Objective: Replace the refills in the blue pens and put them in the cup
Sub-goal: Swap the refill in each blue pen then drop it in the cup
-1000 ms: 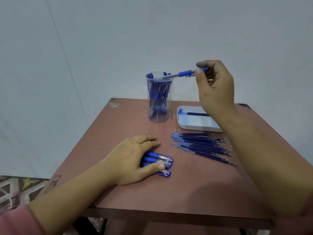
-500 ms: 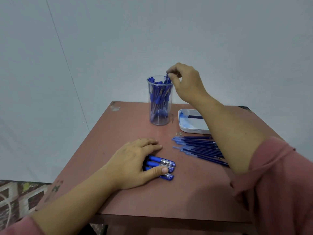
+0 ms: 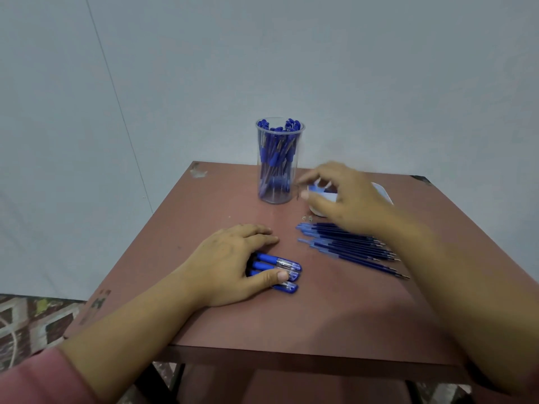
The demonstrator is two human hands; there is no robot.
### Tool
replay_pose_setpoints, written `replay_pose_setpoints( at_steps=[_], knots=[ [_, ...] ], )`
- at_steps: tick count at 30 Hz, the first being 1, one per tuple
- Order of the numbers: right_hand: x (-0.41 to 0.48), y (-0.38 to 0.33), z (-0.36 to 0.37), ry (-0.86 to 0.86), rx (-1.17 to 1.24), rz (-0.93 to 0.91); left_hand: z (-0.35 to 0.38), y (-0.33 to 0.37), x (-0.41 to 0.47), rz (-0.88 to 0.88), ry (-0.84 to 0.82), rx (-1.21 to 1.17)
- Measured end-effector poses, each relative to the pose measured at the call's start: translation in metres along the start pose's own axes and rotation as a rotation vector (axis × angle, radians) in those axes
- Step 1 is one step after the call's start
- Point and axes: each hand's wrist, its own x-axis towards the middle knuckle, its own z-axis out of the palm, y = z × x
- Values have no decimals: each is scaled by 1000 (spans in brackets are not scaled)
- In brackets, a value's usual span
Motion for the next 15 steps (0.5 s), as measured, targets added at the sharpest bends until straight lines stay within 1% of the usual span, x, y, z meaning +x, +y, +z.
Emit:
replay_pose_setpoints(
  at_steps=[4, 7, 9, 12, 13, 15],
  knots=[
    [-35, -5, 14, -279, 66, 37, 0, 0, 0, 4, 4, 15],
    [-41, -6, 25, -379, 43, 34, 0, 1, 0, 8, 8, 21],
    [-40, -7, 30, -383, -43, 1, -1, 2, -1, 11, 7, 22],
    [-36, -8, 34, -322, -202, -70, -1, 2, -1, 12, 2, 31],
    [-36, -9, 34, -291, -207, -69, -2, 2, -1, 13, 1, 32],
    [-37, -8, 33, -201, -144, -51, -3, 3, 0, 23, 15, 31]
  ],
)
